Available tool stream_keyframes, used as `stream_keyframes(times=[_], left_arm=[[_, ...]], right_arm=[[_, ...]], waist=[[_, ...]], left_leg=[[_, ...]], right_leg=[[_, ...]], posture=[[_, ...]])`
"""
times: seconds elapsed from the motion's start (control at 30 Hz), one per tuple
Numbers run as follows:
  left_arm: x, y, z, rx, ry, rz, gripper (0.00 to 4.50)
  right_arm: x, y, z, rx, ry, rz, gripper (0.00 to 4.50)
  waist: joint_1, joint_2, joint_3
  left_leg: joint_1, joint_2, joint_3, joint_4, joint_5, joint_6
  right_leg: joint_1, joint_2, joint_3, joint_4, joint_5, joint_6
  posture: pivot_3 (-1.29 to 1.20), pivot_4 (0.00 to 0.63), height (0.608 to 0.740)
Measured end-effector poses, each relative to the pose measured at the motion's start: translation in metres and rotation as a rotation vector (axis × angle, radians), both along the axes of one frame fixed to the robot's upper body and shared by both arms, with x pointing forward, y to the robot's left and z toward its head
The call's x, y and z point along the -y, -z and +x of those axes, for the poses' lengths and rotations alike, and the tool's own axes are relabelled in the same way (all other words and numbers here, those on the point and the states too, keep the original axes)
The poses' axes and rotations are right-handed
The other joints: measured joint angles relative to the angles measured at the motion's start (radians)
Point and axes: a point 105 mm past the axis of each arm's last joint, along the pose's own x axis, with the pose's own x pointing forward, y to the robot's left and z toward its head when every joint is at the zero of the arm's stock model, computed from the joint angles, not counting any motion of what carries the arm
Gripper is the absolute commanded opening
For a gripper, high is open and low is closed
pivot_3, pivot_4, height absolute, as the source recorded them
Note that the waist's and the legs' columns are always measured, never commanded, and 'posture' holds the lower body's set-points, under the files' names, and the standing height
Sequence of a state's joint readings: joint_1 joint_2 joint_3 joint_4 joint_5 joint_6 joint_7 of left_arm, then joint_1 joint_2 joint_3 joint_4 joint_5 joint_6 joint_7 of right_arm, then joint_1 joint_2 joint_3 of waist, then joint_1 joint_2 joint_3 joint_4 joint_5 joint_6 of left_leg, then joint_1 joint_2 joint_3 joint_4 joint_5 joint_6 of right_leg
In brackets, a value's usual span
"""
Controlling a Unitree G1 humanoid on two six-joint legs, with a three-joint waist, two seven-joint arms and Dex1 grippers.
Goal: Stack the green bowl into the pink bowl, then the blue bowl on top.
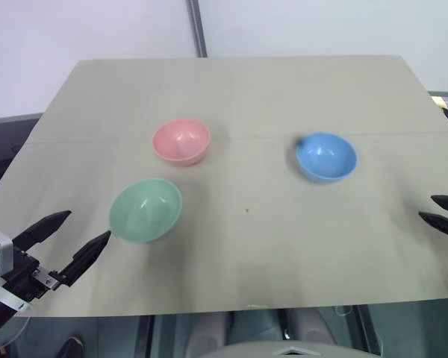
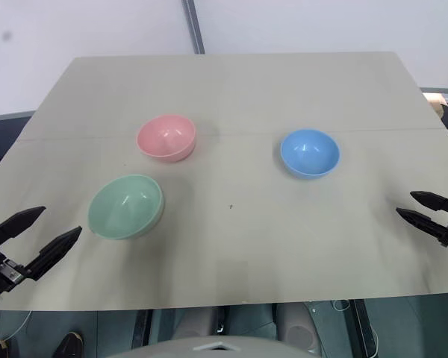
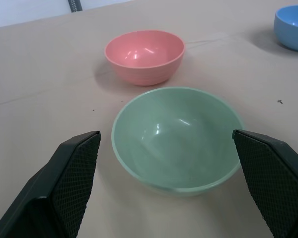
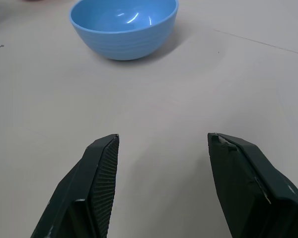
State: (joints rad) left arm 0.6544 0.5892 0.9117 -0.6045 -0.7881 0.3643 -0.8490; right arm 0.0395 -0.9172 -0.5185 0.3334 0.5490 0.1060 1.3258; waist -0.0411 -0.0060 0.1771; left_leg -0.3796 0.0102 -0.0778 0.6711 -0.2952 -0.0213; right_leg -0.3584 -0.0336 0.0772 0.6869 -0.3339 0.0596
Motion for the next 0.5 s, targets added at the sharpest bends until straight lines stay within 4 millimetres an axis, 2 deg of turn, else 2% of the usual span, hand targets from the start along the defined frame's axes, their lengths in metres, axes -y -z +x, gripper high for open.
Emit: stream_keyframes(times=[0.13, 0.27, 0.4, 0.5], left_arm=[[0.0, -0.001, 0.005, 0.007, -0.007, 0.013, 4.5], [0.0, -0.009, 0.022, 0.019, -0.015, 0.015, 4.5], [-0.003, -0.01, 0.038, 0.009, -0.025, 0.006, 4.5], [-0.007, -0.004, 0.05, -0.037, -0.059, 0.04, 4.5]], right_arm=[[-0.007, -0.005, -0.001, 0.018, -0.037, 0.011, 3.12], [-0.032, -0.03, -0.008, 0.109, -0.155, 0.104, 3.12], [-0.049, -0.057, -0.011, 0.175, -0.21, 0.165, 3.12], [-0.056, -0.065, -0.012, 0.194, -0.223, 0.192, 3.12]], waist=[[0.0, 0.0, 0.0], [0.003, 0.0, 0.0], [0.002, 0.0, 0.0], [0.002, 0.0, 0.0]], left_leg=[[0.0, 0.0, 0.0, 0.0, 0.0, 0.0], [0.0, 0.0, -0.005, 0.0, 0.0, 0.0], [0.0, 0.0, -0.007, 0.0, 0.0, 0.0], [0.0, 0.0, -0.007, 0.0, 0.0, 0.0]], right_leg=[[0.0, 0.0, 0.0, 0.0, 0.0, 0.0], [0.0, 0.0, -0.001, 0.001, 0.0, 0.0], [0.0, 0.0, -0.001, 0.001, 0.0, 0.0], [0.0, 0.0, -0.002, 0.001, 0.0, 0.0]], posture=[[0.0, 0.15, 0.74], [0.0, 0.15, 0.74], [0.0, 0.15, 0.74], [0.0, 0.15, 0.74]])
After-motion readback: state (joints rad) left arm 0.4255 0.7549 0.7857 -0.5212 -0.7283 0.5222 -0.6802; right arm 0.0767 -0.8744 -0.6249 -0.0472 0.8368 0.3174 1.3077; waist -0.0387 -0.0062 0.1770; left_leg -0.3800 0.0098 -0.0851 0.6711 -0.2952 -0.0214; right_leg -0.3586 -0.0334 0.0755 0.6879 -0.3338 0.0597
